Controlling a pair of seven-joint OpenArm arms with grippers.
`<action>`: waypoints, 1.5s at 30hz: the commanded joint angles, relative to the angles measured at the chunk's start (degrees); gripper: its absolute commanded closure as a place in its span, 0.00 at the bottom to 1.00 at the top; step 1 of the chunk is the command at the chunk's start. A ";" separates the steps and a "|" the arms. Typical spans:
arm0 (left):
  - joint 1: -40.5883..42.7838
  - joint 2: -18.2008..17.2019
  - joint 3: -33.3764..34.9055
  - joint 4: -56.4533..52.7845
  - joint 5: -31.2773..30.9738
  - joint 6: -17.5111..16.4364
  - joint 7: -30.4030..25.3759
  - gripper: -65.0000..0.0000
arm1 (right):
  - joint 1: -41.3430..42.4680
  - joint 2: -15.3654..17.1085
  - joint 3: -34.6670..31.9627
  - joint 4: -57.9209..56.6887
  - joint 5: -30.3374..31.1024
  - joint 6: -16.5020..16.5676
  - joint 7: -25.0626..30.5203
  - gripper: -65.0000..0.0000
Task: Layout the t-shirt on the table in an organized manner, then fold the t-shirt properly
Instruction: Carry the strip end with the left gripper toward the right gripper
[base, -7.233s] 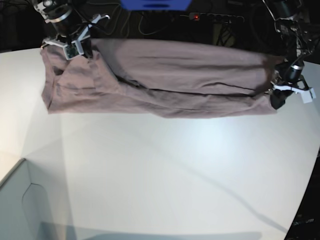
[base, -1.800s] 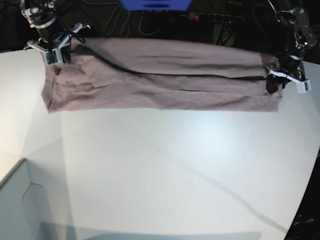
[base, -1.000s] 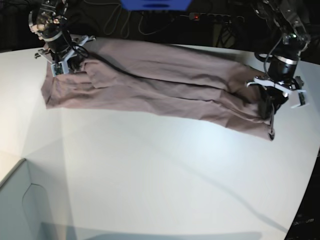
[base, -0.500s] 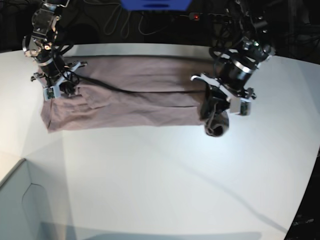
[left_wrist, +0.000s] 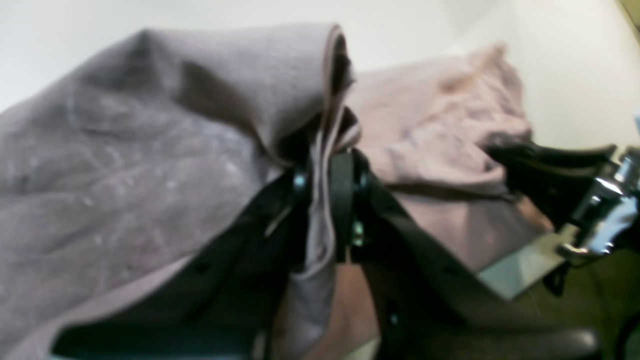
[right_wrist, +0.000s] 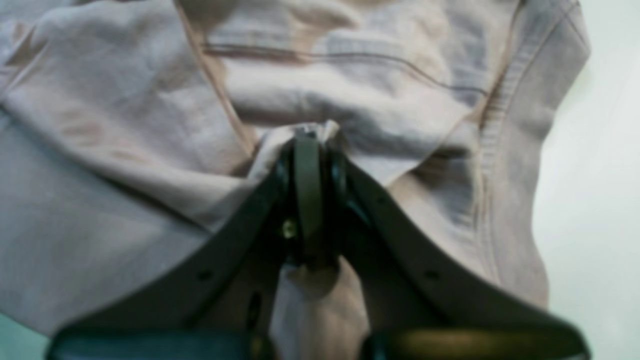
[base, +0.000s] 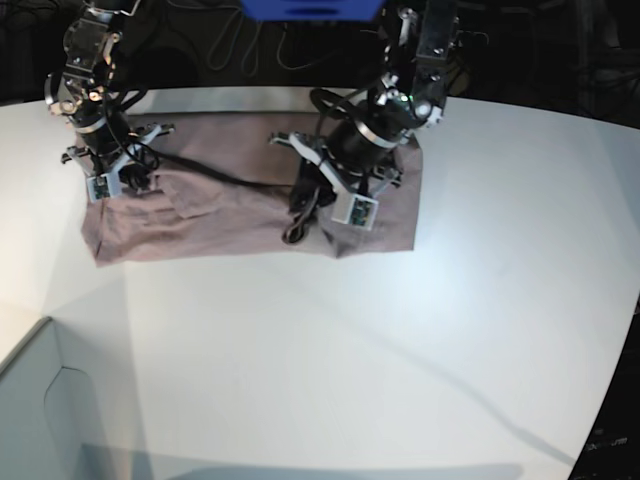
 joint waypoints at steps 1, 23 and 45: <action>-1.60 0.57 0.96 0.30 -1.02 0.98 -1.70 1.00 | -0.13 0.24 0.03 0.37 -0.94 0.17 -1.36 1.00; -9.07 0.57 7.82 -10.34 -1.02 5.55 -1.70 1.00 | -0.31 0.15 0.03 0.29 -0.94 0.17 -1.36 1.00; -13.47 0.57 11.24 -16.67 -1.10 5.55 -1.70 1.00 | -0.66 0.06 0.03 0.46 -0.94 0.17 -1.36 1.00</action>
